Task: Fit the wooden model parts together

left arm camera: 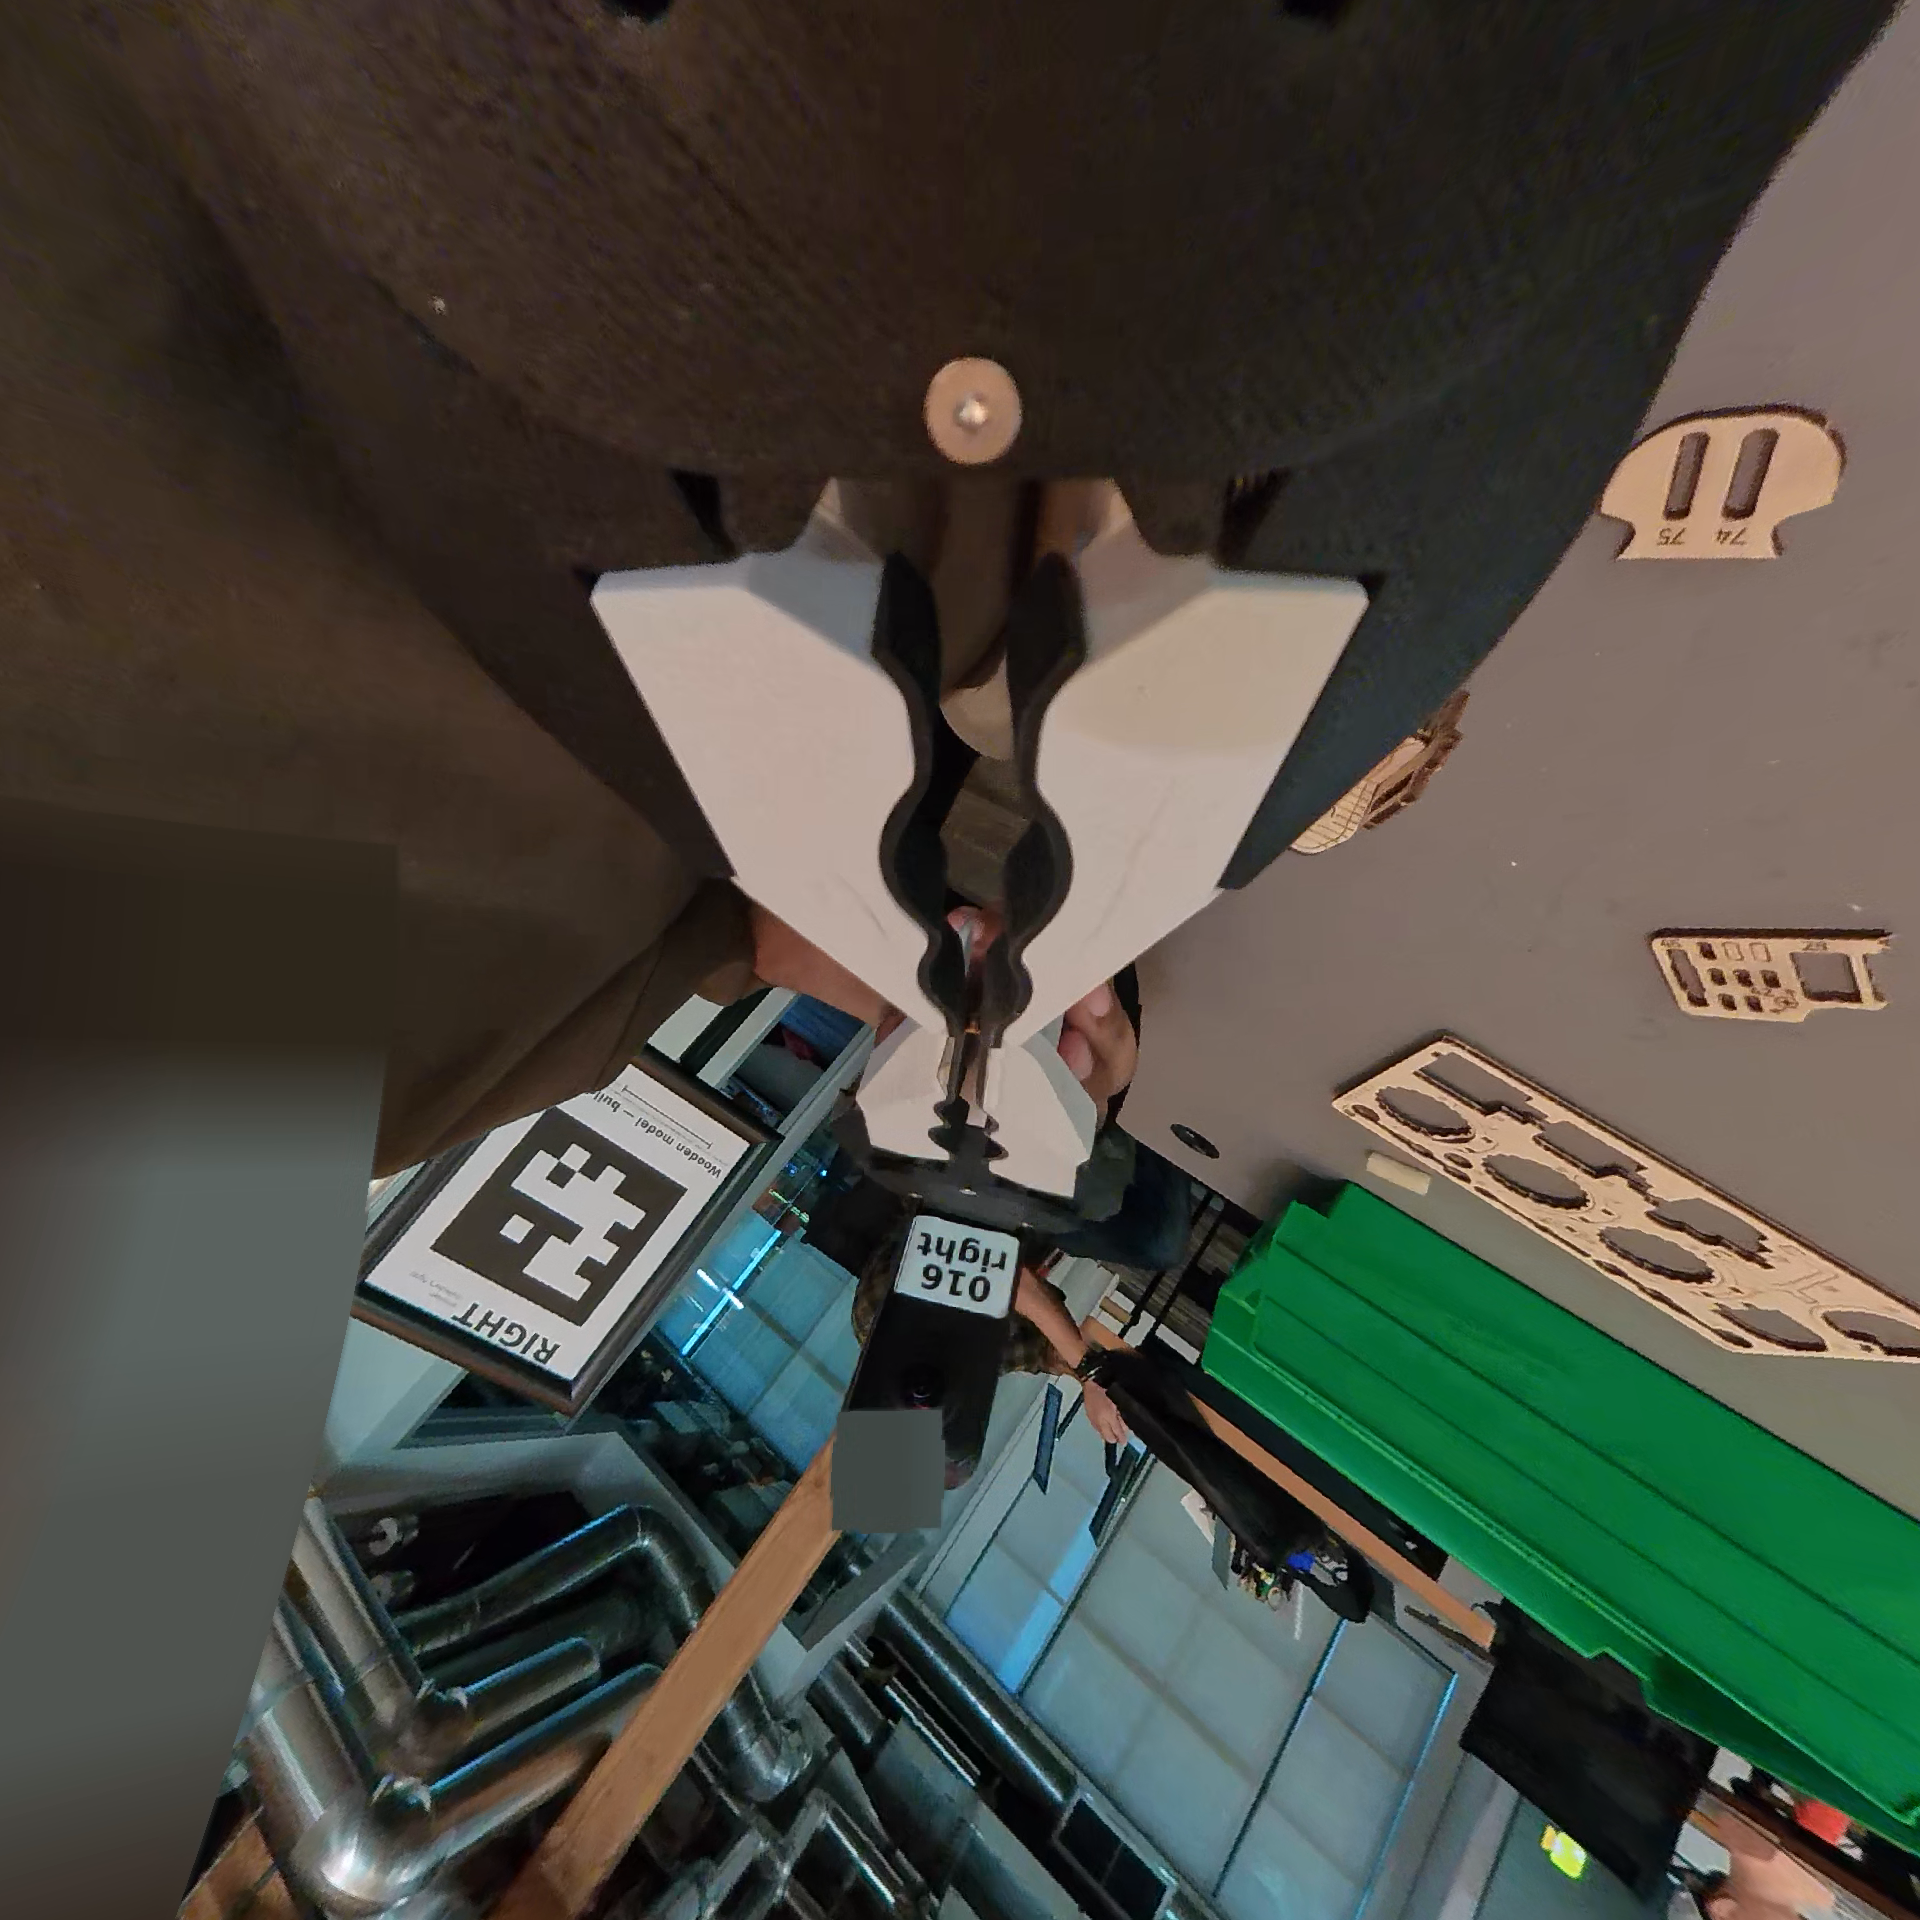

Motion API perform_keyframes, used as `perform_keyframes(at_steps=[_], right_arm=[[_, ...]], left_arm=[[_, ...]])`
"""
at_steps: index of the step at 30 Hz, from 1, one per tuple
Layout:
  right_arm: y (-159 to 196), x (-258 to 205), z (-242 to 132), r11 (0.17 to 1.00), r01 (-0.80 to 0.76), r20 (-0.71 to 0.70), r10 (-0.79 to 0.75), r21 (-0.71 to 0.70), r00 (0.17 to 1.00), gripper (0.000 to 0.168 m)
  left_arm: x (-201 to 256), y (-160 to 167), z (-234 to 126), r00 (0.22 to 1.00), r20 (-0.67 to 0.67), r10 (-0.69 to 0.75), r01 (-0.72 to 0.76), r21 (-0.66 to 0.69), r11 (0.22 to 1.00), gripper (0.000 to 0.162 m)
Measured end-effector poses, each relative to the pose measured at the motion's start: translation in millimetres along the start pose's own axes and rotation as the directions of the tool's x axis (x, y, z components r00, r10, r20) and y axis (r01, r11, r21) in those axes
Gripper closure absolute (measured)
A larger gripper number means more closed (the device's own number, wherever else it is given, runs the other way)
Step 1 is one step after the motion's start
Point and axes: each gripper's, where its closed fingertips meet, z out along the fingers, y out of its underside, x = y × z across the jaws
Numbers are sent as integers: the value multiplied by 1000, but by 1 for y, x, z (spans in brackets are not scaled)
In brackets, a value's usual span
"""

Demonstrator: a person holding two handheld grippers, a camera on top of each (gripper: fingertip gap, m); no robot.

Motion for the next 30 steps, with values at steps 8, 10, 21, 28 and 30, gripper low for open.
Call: perform_keyframes(at_steps=[8,10,21,28,30], right_arm=[[3,-6,-1,1000,12,55,-12,-6,998,164],[4,-7,-1,1000,11,61,-10,-15,998,163],[6,-11,-2,999,-35,111,38,-27,993,167],[4,4,-9,998,17,5,-16,-58,1000,168],[-2,21,-20,998,31,-100,-36,-58,994,168]], left_arm=[[6,6,1,999,-51,-3,1,-37,999,162],[7,6,1,998,-59,1,-4,-44,999,162],[9,8,2,998,-63,7,-11,-54,998,162],[-3,8,2,1000,15,9,-9,-52,999,153],[-18,9,-2,994,109,16,-8,-74,997,142]])
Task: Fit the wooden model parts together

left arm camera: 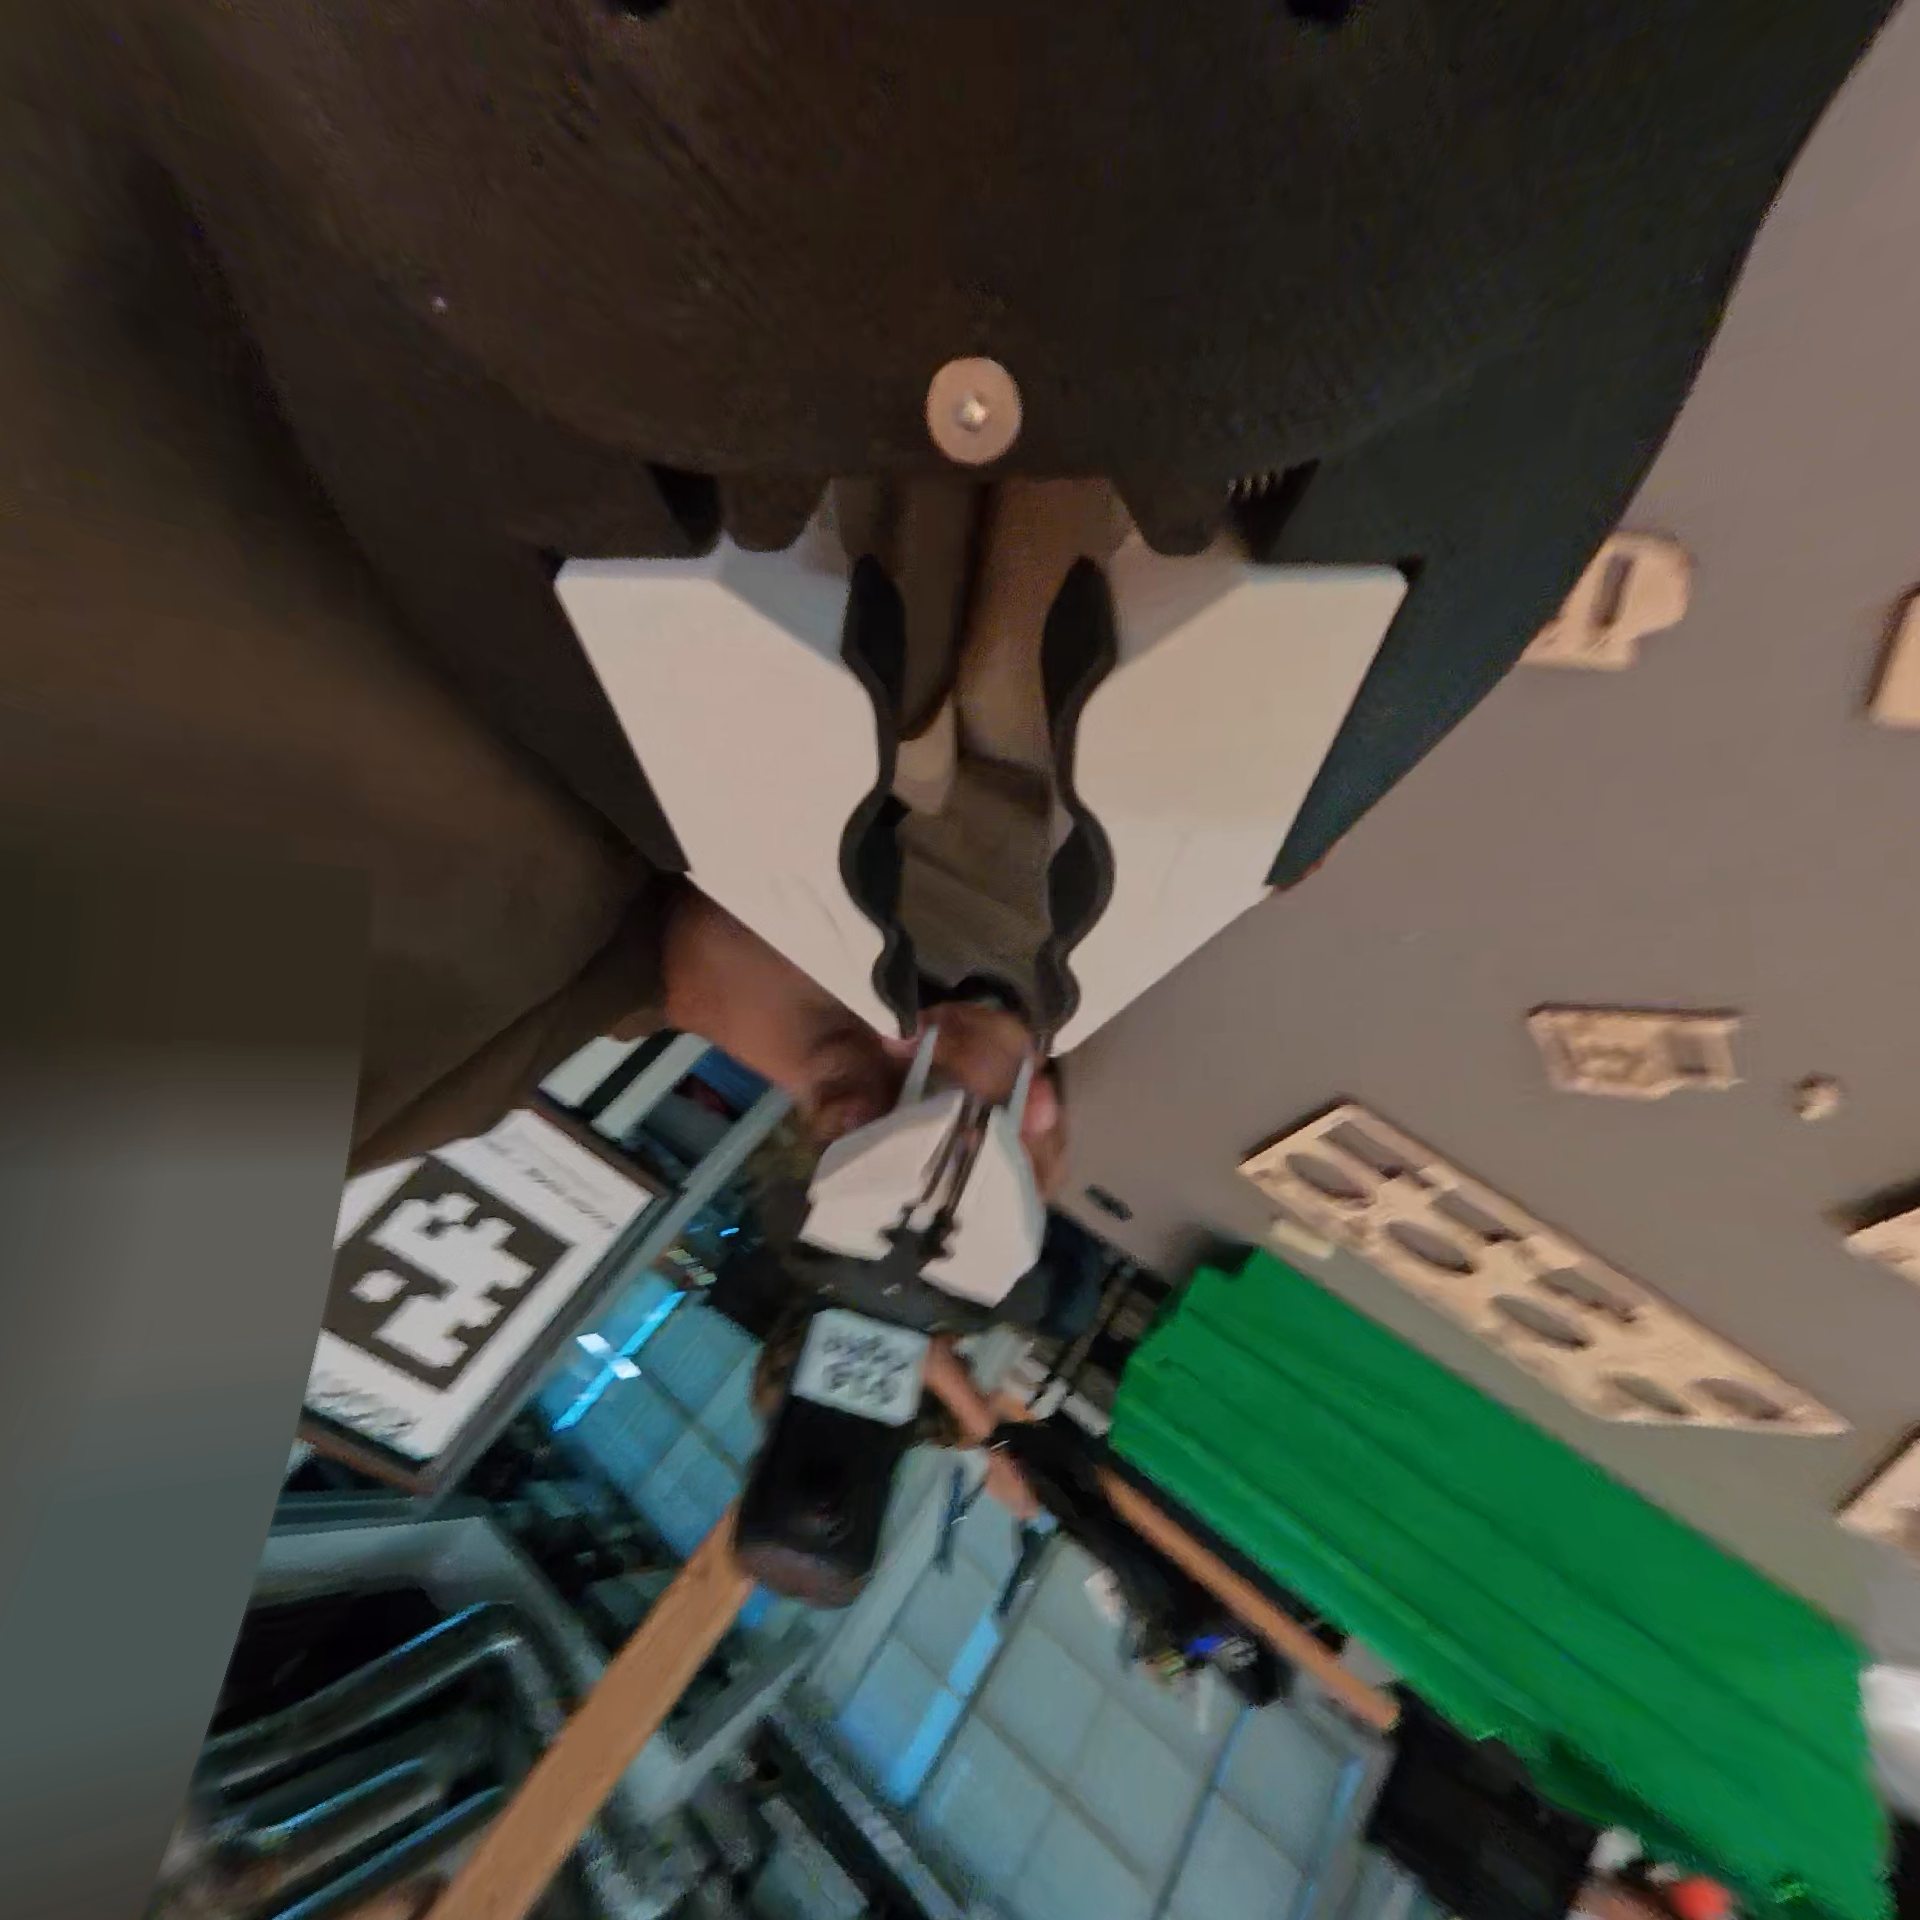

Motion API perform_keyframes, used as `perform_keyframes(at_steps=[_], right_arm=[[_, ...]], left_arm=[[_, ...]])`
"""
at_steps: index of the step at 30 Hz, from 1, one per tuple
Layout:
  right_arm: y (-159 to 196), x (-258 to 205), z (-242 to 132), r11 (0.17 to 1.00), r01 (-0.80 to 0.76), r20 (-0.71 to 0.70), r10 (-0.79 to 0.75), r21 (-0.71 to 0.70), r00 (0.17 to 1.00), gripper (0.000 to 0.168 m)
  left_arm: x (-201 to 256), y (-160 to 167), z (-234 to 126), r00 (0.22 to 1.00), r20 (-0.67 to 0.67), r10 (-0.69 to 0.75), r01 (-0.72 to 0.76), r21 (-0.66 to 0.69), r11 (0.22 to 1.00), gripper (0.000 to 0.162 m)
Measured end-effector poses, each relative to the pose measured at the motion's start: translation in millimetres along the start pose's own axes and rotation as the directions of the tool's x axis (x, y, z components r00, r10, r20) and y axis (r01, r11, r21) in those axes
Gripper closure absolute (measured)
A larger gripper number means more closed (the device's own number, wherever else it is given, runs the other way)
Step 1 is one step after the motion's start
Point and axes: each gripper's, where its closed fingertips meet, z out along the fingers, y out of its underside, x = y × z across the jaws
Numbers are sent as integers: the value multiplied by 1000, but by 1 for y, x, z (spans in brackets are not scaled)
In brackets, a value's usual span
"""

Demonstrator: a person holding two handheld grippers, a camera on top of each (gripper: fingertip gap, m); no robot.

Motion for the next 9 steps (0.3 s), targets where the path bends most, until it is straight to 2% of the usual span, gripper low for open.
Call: perform_keyframes(at_steps=[2,5,9], right_arm=[[-3,20,-10,1000,-15,-116,14,-7,993,168],[4,36,-14,991,-128,-251,112,-47,961,168],[40,25,-3,965,-247,-330,206,-89,921,167]], left_arm=[[-18,13,-1,995,104,-6,15,-94,995,136],[-35,38,-2,976,206,64,-6,-269,963,127],[-44,56,1,947,276,166,-52,-377,925,126]])
